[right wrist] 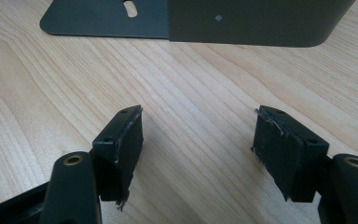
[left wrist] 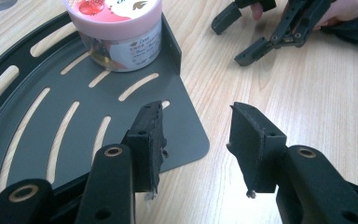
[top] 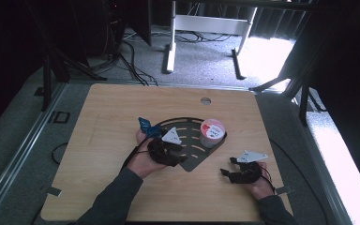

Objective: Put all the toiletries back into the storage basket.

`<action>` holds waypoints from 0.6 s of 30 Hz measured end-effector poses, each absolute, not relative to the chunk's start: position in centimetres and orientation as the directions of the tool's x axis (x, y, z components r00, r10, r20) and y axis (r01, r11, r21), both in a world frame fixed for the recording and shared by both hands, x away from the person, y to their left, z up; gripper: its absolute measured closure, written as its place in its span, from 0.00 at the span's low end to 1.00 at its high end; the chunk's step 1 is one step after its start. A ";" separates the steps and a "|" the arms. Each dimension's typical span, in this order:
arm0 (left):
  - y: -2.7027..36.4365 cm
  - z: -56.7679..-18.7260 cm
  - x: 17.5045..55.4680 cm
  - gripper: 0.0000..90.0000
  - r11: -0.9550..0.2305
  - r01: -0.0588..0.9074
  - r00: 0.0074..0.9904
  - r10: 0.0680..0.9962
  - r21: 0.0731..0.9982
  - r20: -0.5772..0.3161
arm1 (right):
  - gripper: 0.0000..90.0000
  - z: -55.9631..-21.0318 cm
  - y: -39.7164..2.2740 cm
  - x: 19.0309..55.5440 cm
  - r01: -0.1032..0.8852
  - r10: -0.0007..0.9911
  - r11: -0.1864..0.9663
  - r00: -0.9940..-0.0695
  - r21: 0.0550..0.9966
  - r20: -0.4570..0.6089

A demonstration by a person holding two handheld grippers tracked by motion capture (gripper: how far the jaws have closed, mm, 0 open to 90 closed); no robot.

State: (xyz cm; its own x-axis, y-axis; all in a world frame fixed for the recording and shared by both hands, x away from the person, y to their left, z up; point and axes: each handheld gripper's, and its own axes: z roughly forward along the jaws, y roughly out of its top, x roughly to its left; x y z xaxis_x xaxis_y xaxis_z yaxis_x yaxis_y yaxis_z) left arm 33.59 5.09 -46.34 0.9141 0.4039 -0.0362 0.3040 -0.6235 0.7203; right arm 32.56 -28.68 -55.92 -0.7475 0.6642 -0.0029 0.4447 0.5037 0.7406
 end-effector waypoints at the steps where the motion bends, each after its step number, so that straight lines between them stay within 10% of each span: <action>1: 5.2 -46.3 33.5 0.61 -0.626 0.300 0.917 0.397 0.720 -0.037 | 0.36 -55.9 -28.7 32.6 0.445 0.664 0.504 -0.748 0.740 -0.003; 18: 7.5 -45.4 32.4 0.66 -0.625 0.288 0.922 0.387 0.725 -0.033 | 0.34 -55.9 -28.6 32.5 0.440 0.656 0.510 -0.755 0.739 -0.003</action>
